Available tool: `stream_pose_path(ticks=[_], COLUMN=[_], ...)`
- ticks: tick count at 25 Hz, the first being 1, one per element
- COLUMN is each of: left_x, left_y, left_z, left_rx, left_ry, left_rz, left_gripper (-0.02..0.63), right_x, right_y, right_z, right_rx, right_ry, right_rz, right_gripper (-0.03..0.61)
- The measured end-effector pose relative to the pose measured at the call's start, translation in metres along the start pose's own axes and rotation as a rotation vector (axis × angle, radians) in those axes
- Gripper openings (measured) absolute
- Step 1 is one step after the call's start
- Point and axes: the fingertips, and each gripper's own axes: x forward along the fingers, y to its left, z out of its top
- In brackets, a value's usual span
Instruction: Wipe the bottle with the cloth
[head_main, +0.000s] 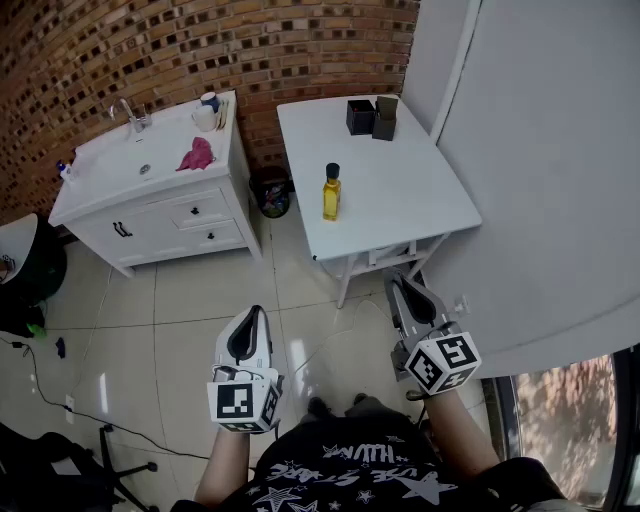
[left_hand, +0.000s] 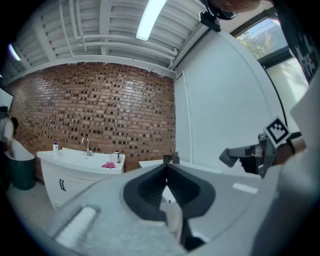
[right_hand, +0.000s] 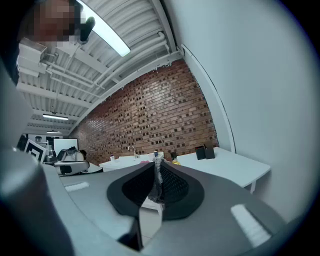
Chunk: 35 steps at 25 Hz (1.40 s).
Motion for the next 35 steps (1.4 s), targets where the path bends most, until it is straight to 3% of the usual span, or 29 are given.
stream_pose_path(ticks=[8,16,26,35], left_x=[0.019,0.064,0.176,0.238], left_y=[0.012,0.006,0.007,0.008], left_z=[-0.004,-0.014,-0.007,-0.005], left_rx=[-0.014,-0.013,0.014,0.034], left_ry=[0.032,0.050,0.044,0.066], left_rz=[-0.042,-0.051,0.029,0.111], left_gripper=[0.003,0.003,0.003,0.003], right_x=[0.018,0.051,0.162,0.219], right_y=[0.002,-0.036,-0.098,-0.094], right_z=[-0.008,-0.001,0.032,0.028], right_rx=[-0.003,0.008,0.012,-0.039], right_ry=[0.010,-0.006,-0.014,0.055], right_rz=[-0.030,-0.043,0.077,0.302], right_gripper=[0.037,0.037,0.037,0.037])
